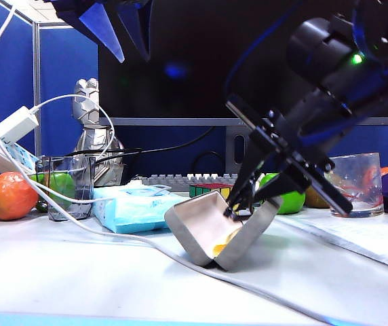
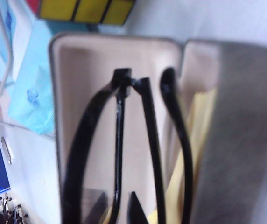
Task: Pick up the glasses, fold the temples of the glasses, place the glasses into the glasses case, and finally close the glasses case.
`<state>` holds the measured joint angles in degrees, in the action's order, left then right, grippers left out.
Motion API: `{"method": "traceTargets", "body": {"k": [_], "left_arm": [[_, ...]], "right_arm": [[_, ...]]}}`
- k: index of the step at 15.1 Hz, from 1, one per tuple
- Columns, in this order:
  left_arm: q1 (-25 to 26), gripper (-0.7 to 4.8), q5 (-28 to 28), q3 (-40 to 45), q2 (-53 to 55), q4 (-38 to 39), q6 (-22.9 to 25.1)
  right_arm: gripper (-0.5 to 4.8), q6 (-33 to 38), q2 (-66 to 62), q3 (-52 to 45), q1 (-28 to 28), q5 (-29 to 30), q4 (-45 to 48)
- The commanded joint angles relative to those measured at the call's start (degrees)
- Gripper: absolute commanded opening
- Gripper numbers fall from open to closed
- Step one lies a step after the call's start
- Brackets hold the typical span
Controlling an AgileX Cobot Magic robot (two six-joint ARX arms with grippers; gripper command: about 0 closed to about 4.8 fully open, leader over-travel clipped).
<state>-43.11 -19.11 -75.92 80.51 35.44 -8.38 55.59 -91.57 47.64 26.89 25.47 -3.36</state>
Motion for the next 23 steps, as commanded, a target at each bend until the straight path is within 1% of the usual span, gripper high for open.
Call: {"method": "traceTargets", "body": {"k": [1, 6, 9, 12, 13, 14, 15, 19, 21, 22, 23], "left_arm": [[0.07, 2.09, -0.2, -0.26, -0.24, -0.31, 0.26], [0.04, 2.09, -0.17, -0.26, -0.24, -0.28, 0.28], [0.04, 2.09, -0.22, -0.26, -0.24, -0.26, 0.48], [0.04, 2.09, -0.2, -0.26, -0.24, -0.28, 0.46], [0.04, 2.09, -0.2, -0.26, -0.24, -0.28, 0.48], [0.04, 2.09, -0.2, -0.26, -0.24, -0.31, 0.46], [0.04, 2.09, -0.2, -0.26, -0.24, -0.33, 0.46], [0.04, 2.09, -0.2, -0.26, -0.22, -0.31, 0.48], [0.04, 2.09, -0.2, -0.26, -0.22, -0.31, 0.48], [0.04, 2.09, -0.2, -0.26, -0.22, -0.28, 0.5], [0.04, 2.09, -0.22, -0.26, -0.22, -0.28, 0.5]], "right_arm": [[-0.05, -0.17, 0.04, -0.63, 0.0, -1.16, 3.67], [-0.05, -0.83, -2.89, -0.63, 0.11, -1.14, 5.42], [-0.05, -3.17, -3.63, -0.63, 0.13, -1.09, 5.46], [-0.04, -3.26, -3.61, -0.63, 0.13, 0.31, 5.09], [0.24, -3.34, -3.61, -0.63, 0.13, 0.22, 5.07], [0.83, -3.34, -3.61, -0.63, 0.13, 0.17, 5.05], [1.16, -3.32, -3.61, -0.63, 0.11, 0.2, 4.9], [1.22, -3.32, -3.13, -0.61, 0.11, 0.61, 4.9], [1.33, -3.34, -2.43, -0.57, 0.11, 1.05, 4.85], [1.51, -3.34, -1.95, -0.57, 0.11, 1.64, 4.81], [1.51, -3.34, -1.22, -0.57, 0.11, 1.66, 4.63]]}}
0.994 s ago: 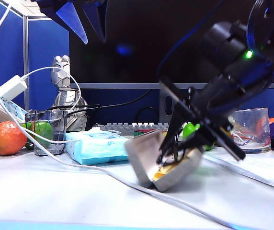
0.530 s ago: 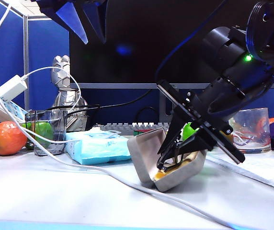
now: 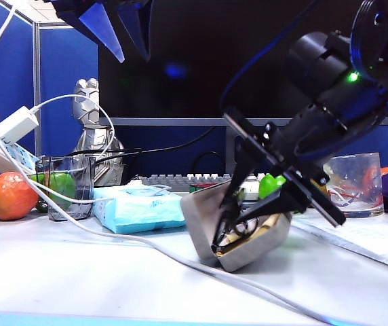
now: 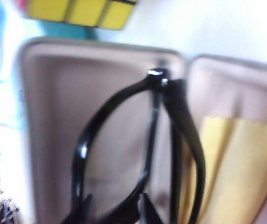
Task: Pick up the glasses, fold the temples of the glasses, place the glasses into the glasses case, and finally close the glasses case.
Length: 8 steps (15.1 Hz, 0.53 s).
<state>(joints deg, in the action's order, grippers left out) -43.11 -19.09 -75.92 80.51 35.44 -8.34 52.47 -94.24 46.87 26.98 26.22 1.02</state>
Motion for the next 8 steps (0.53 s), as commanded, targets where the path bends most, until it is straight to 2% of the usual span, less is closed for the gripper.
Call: {"method": "traceTargets", "body": {"k": [1, 6, 8], "left_arm": [[0.07, 2.09, -0.22, -0.26, -0.22, -0.28, 0.46], [0.07, 2.09, -0.28, -0.24, -0.22, 0.5, 0.9], [0.07, 2.07, -0.17, -0.22, 0.35, 0.7, 0.85]], "right_arm": [[1.53, -0.22, 2.23, 0.22, 0.02, 0.9, 0.07], [1.59, -3.67, 10.99, 0.28, 0.02, 0.44, -3.87], [1.58, -9.38, 13.79, 0.55, 0.02, -3.13, -11.06]]}}
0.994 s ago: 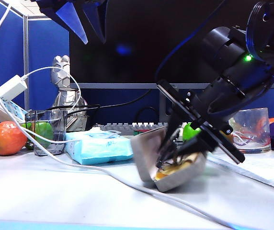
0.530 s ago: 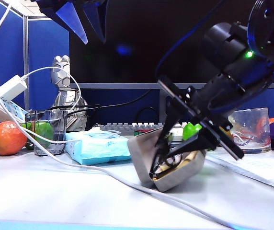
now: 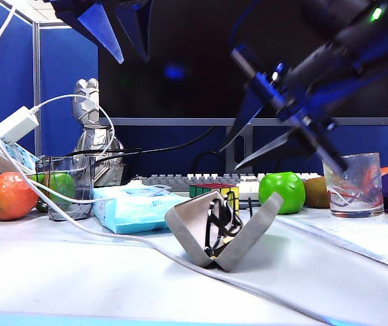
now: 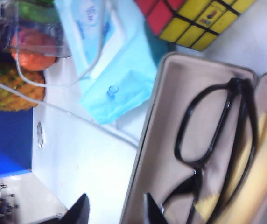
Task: Pick up the glasses, fold the temples of the glasses, place the glasses into the glasses case, and finally close the glasses case.
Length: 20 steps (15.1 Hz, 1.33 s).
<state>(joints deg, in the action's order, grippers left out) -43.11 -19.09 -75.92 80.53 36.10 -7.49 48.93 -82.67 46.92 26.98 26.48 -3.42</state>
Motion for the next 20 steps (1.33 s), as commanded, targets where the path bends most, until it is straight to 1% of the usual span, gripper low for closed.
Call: {"method": "traceTargets", "body": {"k": [1, 2, 4, 6, 7, 8, 9, 11, 12, 13, 15, 16, 17, 18, 19, 20], "left_arm": [[0.07, 2.06, 0.04, -0.22, 1.27, 0.31, 0.02], [0.07, 2.06, 1.14, -0.22, 2.82, 0.7, 0.15], [0.07, 2.06, 2.62, -0.22, 5.86, 1.16, 0.39], [0.2, 2.05, 2.49, -0.22, 9.73, 0.85, 1.53], [0.74, 2.05, 2.84, -0.22, 12.09, 0.42, 1.49], [1.29, 1.78, 2.91, -0.22, 14.86, 0.2, 1.57], [2.1, 1.72, 3.91, -0.22, 16.13, 0.11, 1.51], [4.02, 1.72, 11.54, -0.22, 17.68, -1.68, 1.14], [4.42, 1.72, 14.99, -0.22, 17.68, -2.69, 1.07], [5.16, 1.72, 20.02, -0.22, 17.66, -4.87, 1.09], [5.64, 1.71, 27.04, -0.22, 18.03, -6.93, 1.29], [5.62, 1.71, 33.59, -0.22, 18.36, -7.39, 1.44], [5.57, 1.69, 35.65, -0.22, 18.73, -7.78, 1.44], [5.53, 1.49, 35.78, -0.22, 19.04, -7.98, 1.42], [5.55, 0.51, 35.71, -0.22, 20.0, -8.5, 1.05], [5.6, 0.43, 35.85, -0.22, 20.55, -8.52, 1.07]], "right_arm": [[1.58, -8.5, 2.82, 0.61, 0.02, -5.16, -9.92], [1.58, -10.1, 3.43, 0.63, 0.02, -7.39, -12.98], [1.58, -10.25, 4.02, 0.63, 0.02, -9.77, -15.87], [1.58, -10.67, 4.33, 0.59, 0.02, -10.1, -16.17], [1.58, -10.69, 4.31, 0.59, 0.02, -11.47, -16.63], [1.58, -12.33, 4.31, 0.59, 0.02, -13.14, -17.38], [1.58, -13.35, 4.31, 0.63, 0.02, -13.59, -17.25], [1.58, -16.22, 4.31, 0.96, 0.02, -14.97, -17.29], [1.58, -16.44, 4.31, 0.96, 0.02, -14.99, -17.33], [1.58, -17.29, 4.15, 0.96, 0.0, -14.99, -17.29], [1.58, -17.68, 3.82, 0.96, 0.0, -15.21, -17.46], [1.58, -17.68, 3.65, 0.94, 0.0, -16.98, -17.88], [1.58, -17.66, 3.67, 0.96, -0.04, -19.12, -18.18], [1.58, -17.68, 3.69, 0.96, -0.13, -19.54, -18.21], [1.57, -17.7, 3.69, 0.96, -0.28, -19.02, -18.29], [1.57, -18.16, 3.69, 0.96, -0.28, -18.8, -18.73]]}}
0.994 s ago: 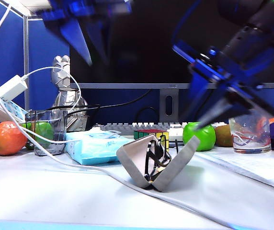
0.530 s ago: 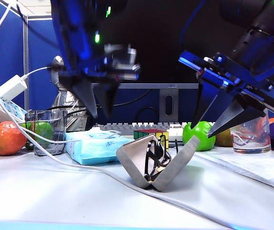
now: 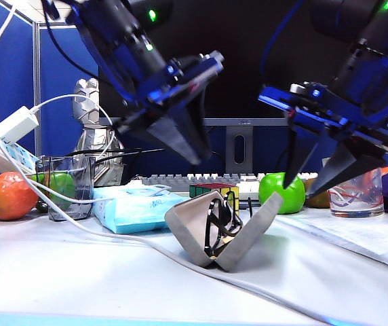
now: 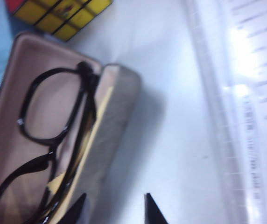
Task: Pick up the glasses, fold the temples of the glasses, place the glasses into the glasses case, and finally close the glasses case.
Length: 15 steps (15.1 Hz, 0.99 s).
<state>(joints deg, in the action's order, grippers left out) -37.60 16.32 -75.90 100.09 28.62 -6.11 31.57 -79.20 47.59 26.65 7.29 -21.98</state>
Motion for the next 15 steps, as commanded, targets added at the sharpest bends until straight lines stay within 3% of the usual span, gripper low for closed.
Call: {"method": "traceTargets", "body": {"k": [1, 4, 15], "left_arm": [[0.09, -0.06, 1.18, -0.24, 1.51, -1.07, -0.33], [0.07, -0.06, 6.19, -0.24, 3.26, -2.32, -1.46], [-1.18, -0.06, 10.64, -0.24, 7.43, -5.2, -2.49]], "right_arm": [[1.49, -2.84, 0.22, 0.28, 0.04, 0.46, -1.01], [1.34, -7.37, 0.22, 0.28, 0.02, 0.28, -2.43], [1.34, -14.99, -1.07, 0.22, -0.31, -4.22, -3.67]]}}
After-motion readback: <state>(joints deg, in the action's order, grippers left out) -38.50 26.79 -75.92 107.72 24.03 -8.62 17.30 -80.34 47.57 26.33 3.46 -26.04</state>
